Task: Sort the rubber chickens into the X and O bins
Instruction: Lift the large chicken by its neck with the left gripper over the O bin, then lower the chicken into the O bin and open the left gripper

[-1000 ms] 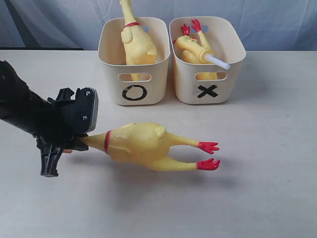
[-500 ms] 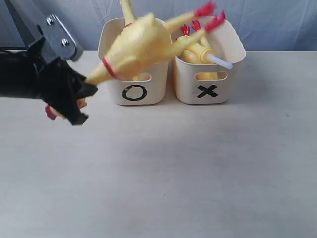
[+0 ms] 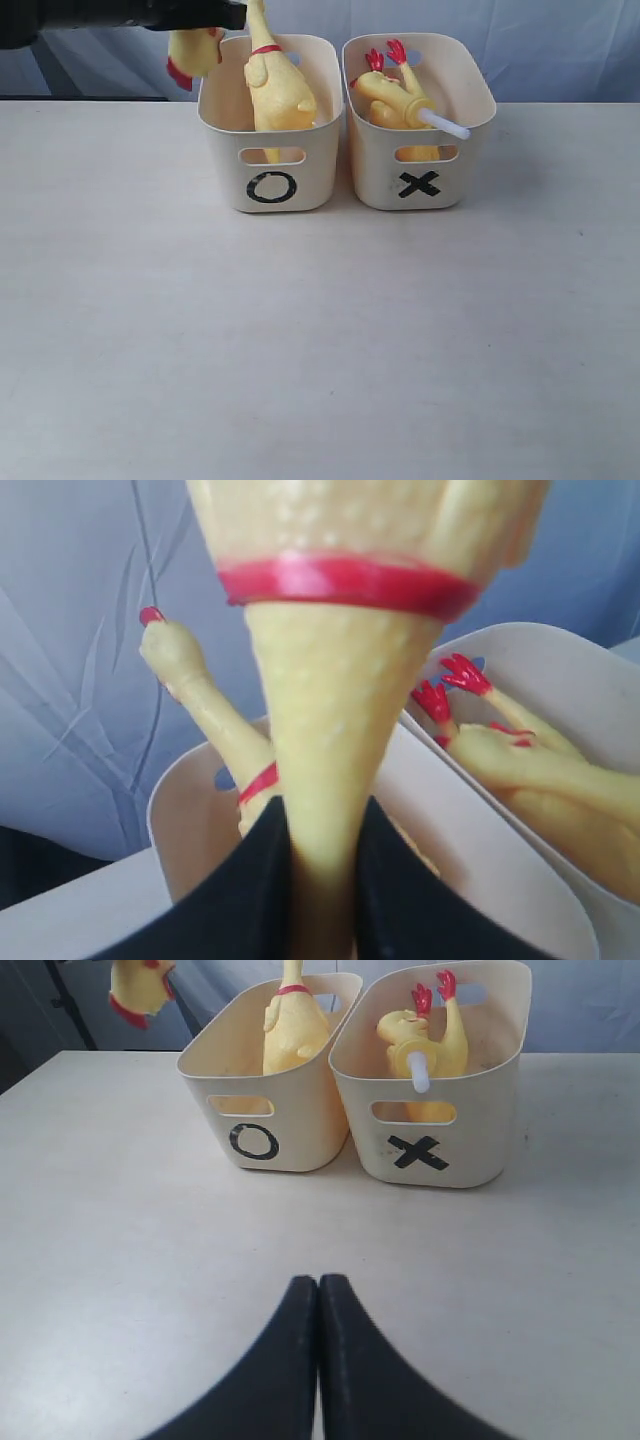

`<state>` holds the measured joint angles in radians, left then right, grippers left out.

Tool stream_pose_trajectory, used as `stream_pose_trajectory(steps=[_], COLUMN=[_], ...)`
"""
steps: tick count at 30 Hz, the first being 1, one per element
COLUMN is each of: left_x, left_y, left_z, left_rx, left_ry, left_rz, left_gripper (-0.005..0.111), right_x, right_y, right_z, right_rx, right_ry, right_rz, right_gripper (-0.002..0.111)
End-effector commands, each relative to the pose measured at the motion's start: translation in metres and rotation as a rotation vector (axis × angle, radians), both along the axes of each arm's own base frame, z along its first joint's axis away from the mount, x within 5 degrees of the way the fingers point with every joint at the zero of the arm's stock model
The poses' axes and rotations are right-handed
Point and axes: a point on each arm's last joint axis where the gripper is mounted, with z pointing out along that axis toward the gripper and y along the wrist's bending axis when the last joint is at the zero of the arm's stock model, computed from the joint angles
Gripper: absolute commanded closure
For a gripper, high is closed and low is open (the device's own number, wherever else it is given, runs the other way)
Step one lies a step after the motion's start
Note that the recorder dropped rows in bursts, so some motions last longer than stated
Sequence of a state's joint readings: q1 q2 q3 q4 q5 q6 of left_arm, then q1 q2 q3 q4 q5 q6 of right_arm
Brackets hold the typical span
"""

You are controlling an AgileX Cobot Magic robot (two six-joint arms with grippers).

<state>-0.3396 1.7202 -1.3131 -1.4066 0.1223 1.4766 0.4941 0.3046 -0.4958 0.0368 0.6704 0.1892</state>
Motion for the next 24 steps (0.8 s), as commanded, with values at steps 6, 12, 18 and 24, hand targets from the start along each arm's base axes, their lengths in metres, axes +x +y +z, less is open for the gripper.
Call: stream_pose_trajectory(steps=[6,12,18,24], left_x=[0.061,0.076,0.082,0.083], left_y=[-0.020,-0.024,-0.025,-0.026], left_z=[-0.030,-0.057,-0.076,-0.081], left_rx=[-0.062,-0.056,-0.061,-0.139], left_ry=[0.029,0.072,0.112,0.154], left_rz=[0.048,0.064,0.084,0.119], left_gripper=[0.107,0.107,0.107,0.107], right_x=[0.000,0.000,0.000,0.000], right_y=[0.000,0.000,0.000,0.000], right_z=[0.000,0.000,0.000,0.000], right_rx=[-0.001,-0.005,-0.005,-0.005], right_ry=[-0.016,-0.018,-0.018,-0.018], right_rz=[-0.003,0.000,0.000,0.000], right_gripper=[0.109,0.109,0.109,0.109])
